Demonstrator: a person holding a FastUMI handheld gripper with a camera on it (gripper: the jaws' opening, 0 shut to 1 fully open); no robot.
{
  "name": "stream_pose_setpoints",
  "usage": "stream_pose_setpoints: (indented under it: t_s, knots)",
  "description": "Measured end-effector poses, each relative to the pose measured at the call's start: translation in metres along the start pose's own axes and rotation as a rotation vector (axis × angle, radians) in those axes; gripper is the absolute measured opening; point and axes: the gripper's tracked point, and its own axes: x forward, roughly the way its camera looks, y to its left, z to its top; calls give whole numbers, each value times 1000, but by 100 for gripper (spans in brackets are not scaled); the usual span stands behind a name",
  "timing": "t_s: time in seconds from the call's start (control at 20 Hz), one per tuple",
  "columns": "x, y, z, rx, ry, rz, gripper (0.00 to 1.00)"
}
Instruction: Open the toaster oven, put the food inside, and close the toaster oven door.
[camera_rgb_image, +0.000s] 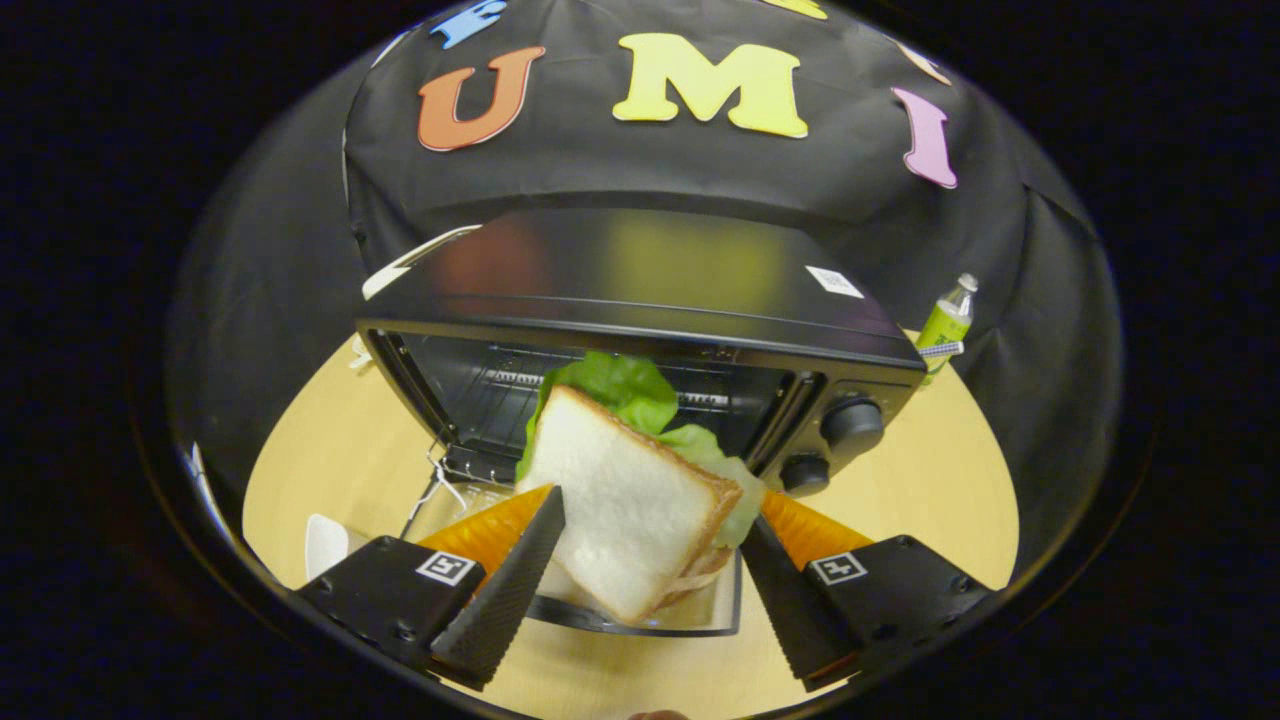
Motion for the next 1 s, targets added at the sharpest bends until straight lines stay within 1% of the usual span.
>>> stream_pose_setpoints:
  t_s: [0.2,0.25,0.35,0.5,0.7,0.85,1.0]
  knots:
    - [-24,-4,7,52,-75,43,100]
    - [-32,-2,5,64,-81,65,100]
    - [-45,-2,-13,73,-67,99,100]
    - [-65,4,-48,41,-41,135,100]
    - [-78,25,-114,-14,-30,159,100]
    - [-67,35,-135,64,-62,182,100]
    - [-51,46,-152,126,-38,192,100]
